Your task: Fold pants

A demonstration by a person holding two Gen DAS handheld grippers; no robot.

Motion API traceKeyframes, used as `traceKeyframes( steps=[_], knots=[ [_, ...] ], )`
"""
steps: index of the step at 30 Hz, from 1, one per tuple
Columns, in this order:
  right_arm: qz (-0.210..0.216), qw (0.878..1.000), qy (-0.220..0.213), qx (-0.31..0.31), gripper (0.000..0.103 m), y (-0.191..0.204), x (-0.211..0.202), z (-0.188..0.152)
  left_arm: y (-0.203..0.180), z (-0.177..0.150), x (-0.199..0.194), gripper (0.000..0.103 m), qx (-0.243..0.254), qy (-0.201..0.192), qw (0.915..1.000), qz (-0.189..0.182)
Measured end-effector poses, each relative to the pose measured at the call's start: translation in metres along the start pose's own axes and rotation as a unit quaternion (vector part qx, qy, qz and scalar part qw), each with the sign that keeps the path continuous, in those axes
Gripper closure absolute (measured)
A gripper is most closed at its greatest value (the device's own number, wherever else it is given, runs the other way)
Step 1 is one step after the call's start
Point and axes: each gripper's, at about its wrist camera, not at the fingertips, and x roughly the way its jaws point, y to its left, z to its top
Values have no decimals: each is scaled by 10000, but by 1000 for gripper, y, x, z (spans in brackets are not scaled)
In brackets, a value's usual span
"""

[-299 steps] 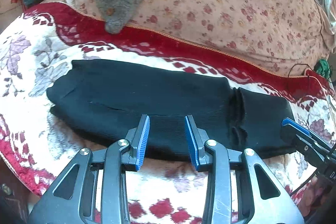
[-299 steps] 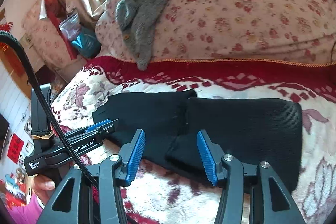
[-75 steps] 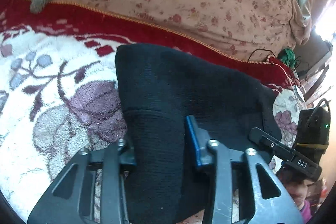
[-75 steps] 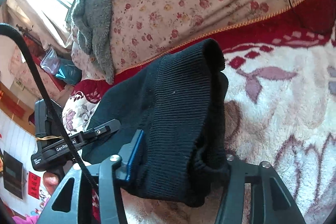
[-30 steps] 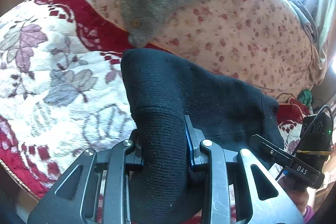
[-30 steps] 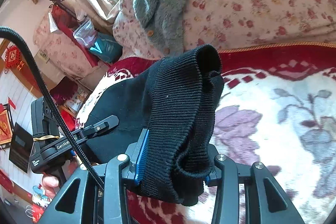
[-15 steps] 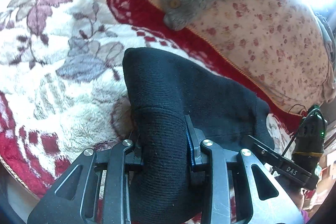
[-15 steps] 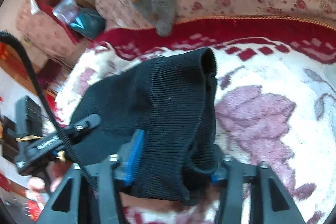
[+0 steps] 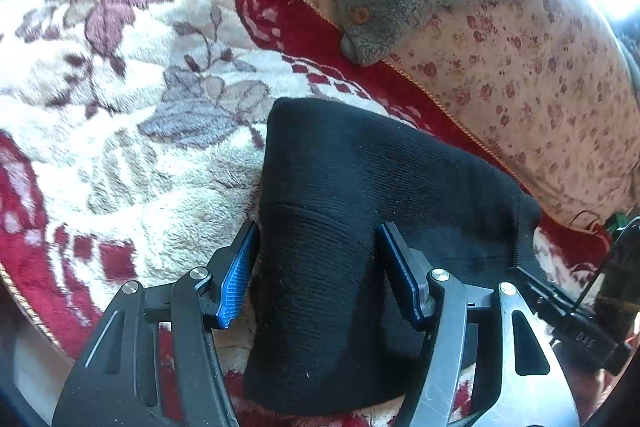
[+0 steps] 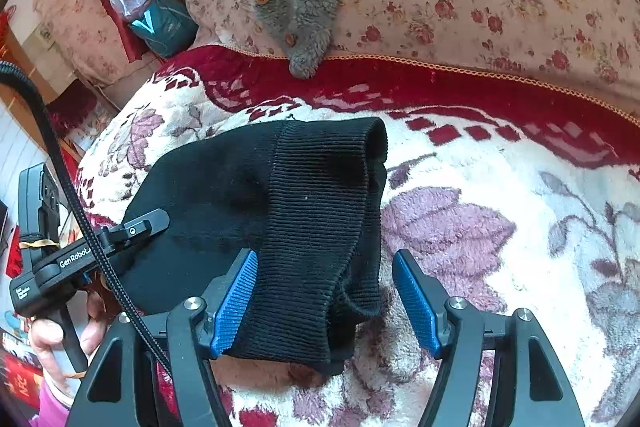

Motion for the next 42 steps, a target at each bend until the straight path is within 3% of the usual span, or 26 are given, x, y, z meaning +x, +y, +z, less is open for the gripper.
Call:
traceKeyframes(
  steps=[10,22,35,42],
  knots=[
    [-2,9996,-294,-29,36,12,-31,-1,-13,-1,-28,41,166,-399,9981,445],
    [5,9978,-562,-347,36,38,-56,-10,-40,-20,-62,41,435,-956,9899,954],
    [7,9949,-809,-604,36,49,-77,-20,-54,-43,-81,41,498,-1118,9848,1234],
    [22,9930,-884,-779,36,56,-86,-28,-60,-51,-89,41,510,-1117,9850,1212]
  ],
)
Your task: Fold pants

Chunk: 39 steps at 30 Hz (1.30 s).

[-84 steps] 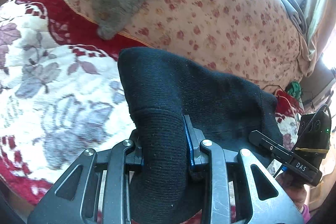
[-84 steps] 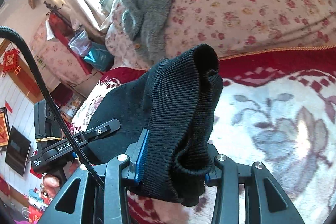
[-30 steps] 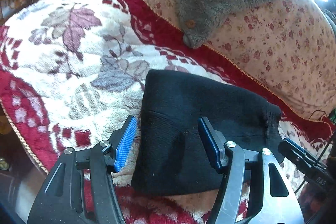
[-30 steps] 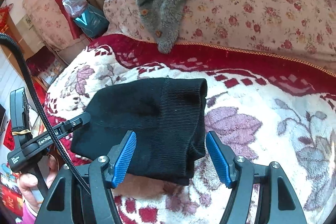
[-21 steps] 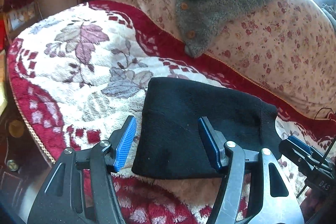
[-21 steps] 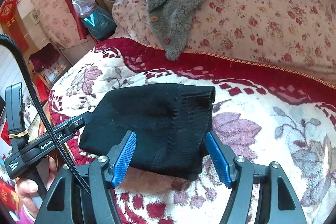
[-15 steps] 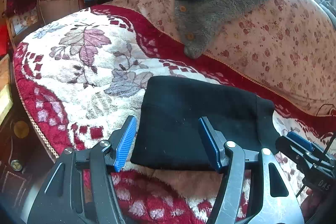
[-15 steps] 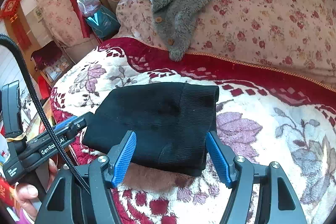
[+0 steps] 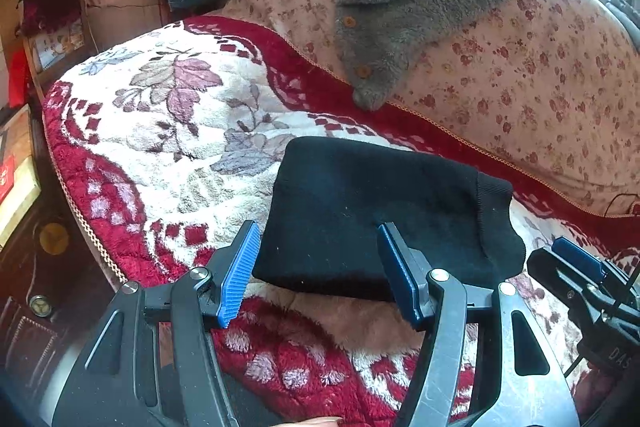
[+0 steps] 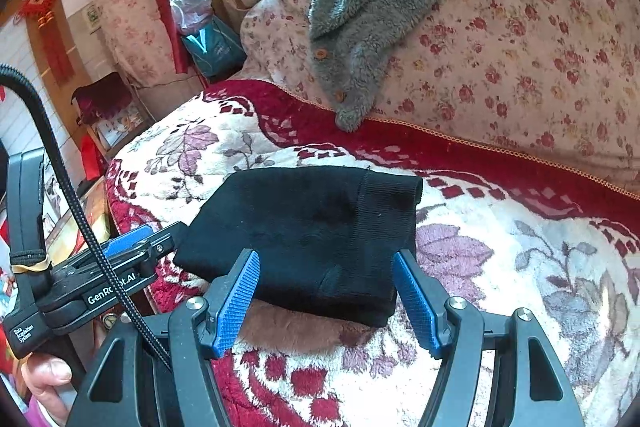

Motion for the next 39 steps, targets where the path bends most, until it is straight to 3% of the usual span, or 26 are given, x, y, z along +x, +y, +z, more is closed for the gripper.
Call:
traceKeyframes(
  steps=[17,39],
  knots=[
    [122,9999,5,-61,36,4,-10,-10,-7,-7,-19,41,29,-138,9998,132],
    [175,9998,103,-72,36,4,-2,-11,-5,-9,-12,41,17,-80,9999,135]
  ],
)
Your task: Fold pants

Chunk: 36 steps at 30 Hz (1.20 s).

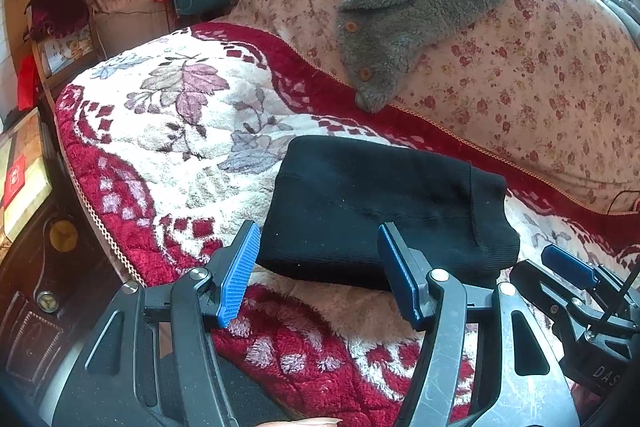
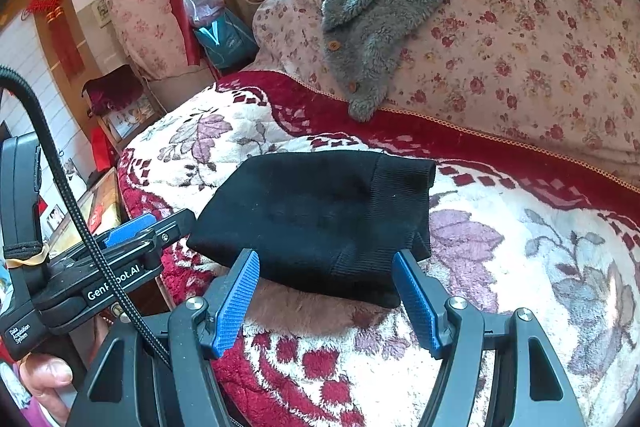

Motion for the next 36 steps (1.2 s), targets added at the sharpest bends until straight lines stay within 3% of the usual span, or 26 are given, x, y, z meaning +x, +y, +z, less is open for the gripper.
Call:
traceKeyframes(
  steps=[36],
  knots=[
    [48,9998,190,15,36,2,22,0,8,-2,19,41,-81,160,9998,8]
  ],
)
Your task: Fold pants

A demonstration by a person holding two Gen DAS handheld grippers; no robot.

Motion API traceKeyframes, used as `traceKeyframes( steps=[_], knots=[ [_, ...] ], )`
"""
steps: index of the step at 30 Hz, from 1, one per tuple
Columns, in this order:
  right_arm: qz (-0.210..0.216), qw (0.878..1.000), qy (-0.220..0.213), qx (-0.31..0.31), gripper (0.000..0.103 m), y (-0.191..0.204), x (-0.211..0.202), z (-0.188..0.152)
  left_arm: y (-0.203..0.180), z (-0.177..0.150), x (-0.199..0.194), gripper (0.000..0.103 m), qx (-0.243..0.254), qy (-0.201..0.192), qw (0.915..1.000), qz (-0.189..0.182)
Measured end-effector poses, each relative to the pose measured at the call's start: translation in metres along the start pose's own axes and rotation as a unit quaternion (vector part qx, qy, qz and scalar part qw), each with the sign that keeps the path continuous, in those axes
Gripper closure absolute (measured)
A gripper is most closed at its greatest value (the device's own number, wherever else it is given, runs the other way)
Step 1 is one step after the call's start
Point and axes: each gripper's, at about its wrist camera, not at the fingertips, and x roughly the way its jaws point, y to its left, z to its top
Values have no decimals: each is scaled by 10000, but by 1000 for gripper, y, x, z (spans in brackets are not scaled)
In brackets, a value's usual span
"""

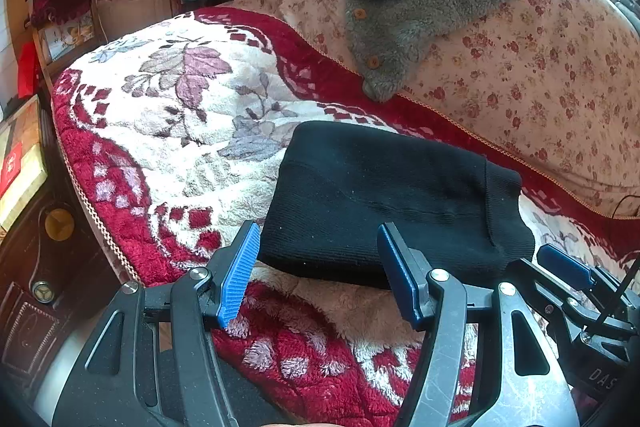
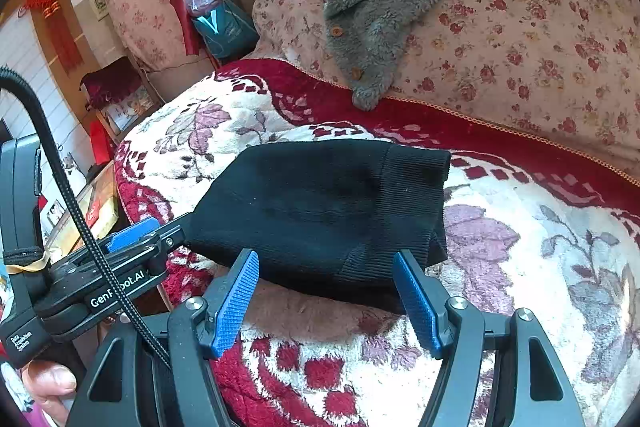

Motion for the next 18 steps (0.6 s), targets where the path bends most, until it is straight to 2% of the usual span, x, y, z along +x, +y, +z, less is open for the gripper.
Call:
traceKeyframes(
  steps=[11,15,18],
  knots=[
    [9,10000,24,26,36,-2,0,0,-1,1,0,41,19,-22,10000,15],
    [26,10000,12,38,36,-3,-1,0,-6,0,-6,41,158,-288,9993,163],
    [29,9999,-62,105,36,-11,-7,2,-16,0,-11,41,336,-340,9987,151]
  ],
)
